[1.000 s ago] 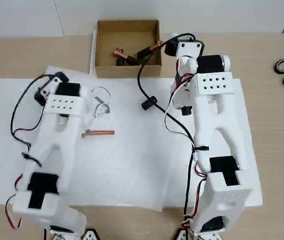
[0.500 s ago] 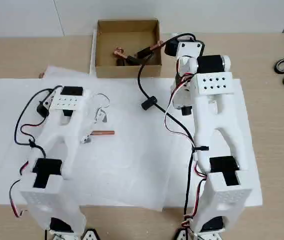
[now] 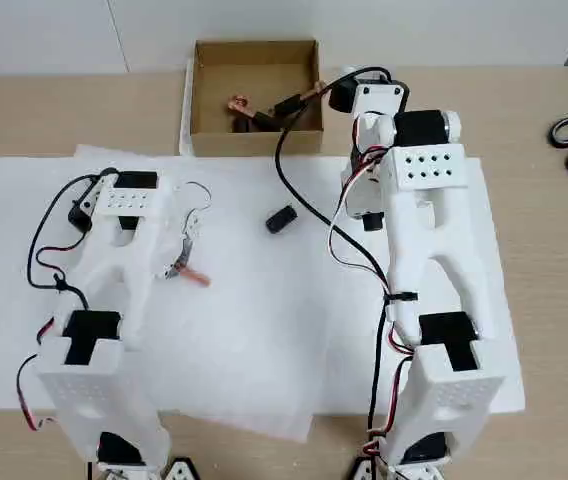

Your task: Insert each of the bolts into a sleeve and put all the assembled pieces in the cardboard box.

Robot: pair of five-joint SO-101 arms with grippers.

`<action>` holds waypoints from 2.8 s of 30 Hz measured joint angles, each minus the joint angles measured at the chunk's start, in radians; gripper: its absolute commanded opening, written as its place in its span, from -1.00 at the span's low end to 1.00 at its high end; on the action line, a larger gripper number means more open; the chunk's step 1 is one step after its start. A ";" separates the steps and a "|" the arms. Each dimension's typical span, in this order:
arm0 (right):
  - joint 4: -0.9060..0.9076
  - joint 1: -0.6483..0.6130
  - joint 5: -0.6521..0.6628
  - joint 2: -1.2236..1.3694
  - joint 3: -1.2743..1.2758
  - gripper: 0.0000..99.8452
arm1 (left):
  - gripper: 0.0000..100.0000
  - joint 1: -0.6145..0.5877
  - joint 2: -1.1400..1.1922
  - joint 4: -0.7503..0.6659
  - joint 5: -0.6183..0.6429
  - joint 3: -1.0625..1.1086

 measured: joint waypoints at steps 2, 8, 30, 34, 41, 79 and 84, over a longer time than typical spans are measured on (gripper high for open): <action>0.000 0.000 0.000 0.000 0.000 -0.99 | -0.99 0.014 0.002 0.000 0.000 0.000; 0.000 0.000 0.000 0.000 0.000 -0.99 | -0.98 0.064 0.051 0.072 -0.089 -0.103; 0.000 0.000 0.000 -0.221 0.074 -0.99 | -0.99 0.075 -0.029 0.387 -0.710 -0.414; 0.000 0.000 0.000 -0.238 0.112 -0.99 | -0.99 0.031 0.095 0.348 -0.950 -0.413; 0.000 0.000 0.000 -0.238 0.121 -0.99 | -0.98 -0.005 0.249 0.288 -1.149 -0.439; 0.000 0.000 0.000 -0.238 0.121 -0.99 | -0.85 -0.017 0.238 0.270 -1.189 -0.468; 0.000 0.000 0.000 -0.238 0.121 -0.99 | -0.85 -0.017 0.238 0.267 -1.189 -0.505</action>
